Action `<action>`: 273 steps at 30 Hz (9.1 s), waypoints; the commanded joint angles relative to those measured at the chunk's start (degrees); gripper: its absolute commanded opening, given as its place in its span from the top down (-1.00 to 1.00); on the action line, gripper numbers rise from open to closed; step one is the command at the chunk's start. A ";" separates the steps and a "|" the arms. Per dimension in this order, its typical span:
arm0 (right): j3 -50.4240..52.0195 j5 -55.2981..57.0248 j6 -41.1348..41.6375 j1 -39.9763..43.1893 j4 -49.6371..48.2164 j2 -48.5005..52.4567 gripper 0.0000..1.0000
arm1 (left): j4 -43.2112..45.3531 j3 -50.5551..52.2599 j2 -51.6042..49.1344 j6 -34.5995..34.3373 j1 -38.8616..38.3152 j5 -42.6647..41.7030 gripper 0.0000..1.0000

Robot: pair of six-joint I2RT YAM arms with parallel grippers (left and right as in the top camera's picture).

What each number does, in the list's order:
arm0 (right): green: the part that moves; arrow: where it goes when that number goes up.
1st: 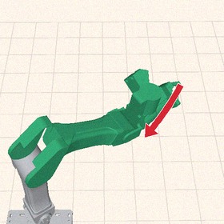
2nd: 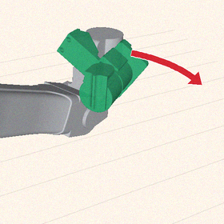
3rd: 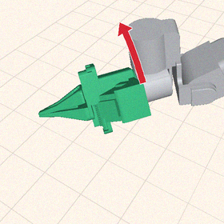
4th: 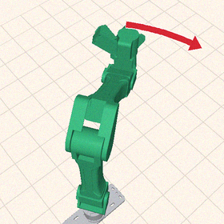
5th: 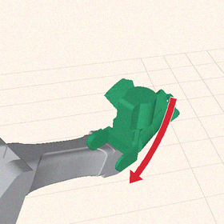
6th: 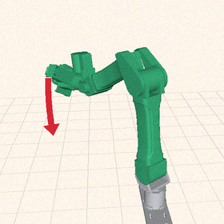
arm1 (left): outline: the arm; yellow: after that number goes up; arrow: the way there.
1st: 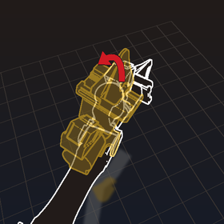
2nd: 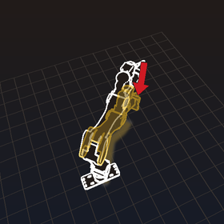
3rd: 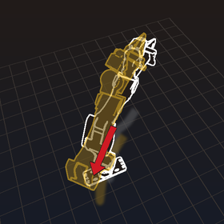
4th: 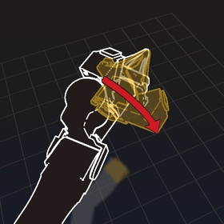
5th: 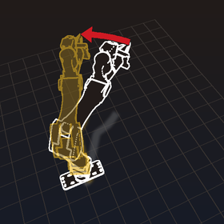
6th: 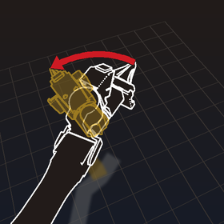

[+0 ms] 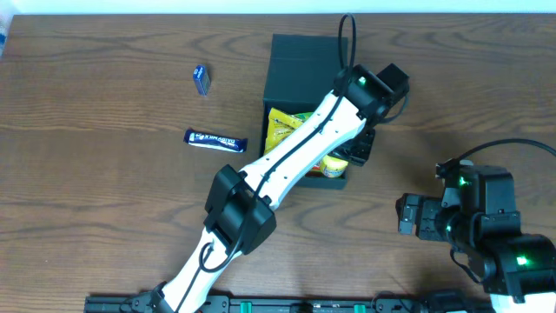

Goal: Pack container
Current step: 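Lower the Mentos bottle into the box's right side, then tilt the Mentos bottle upright and push it down into the box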

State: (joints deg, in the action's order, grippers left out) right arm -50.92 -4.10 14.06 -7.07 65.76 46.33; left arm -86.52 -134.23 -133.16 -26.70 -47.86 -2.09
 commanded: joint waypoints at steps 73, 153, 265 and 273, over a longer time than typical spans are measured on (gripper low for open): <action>0.02 0.00 0.68 0.46 0.00 -0.35 -0.98 | -4.87 18.95 19.50 -15.04 -11.45 22.47 -0.92; 0.02 0.00 0.68 0.46 0.00 -0.35 -0.98 | 51.49 50.93 23.76 2.05 0.11 16.37 -0.91; 0.02 0.00 0.68 0.46 0.00 -0.35 -0.98 | 51.41 47.82 20.00 -31.47 2.29 15.72 -0.52; 0.02 0.00 0.68 0.46 0.00 -0.35 -0.98 | 51.41 47.82 18.14 -31.65 2.19 14.27 -0.52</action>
State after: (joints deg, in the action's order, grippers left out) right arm -50.92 -4.10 14.06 -7.07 65.76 46.33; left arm -34.83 -85.27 -113.56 -57.30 -45.89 12.12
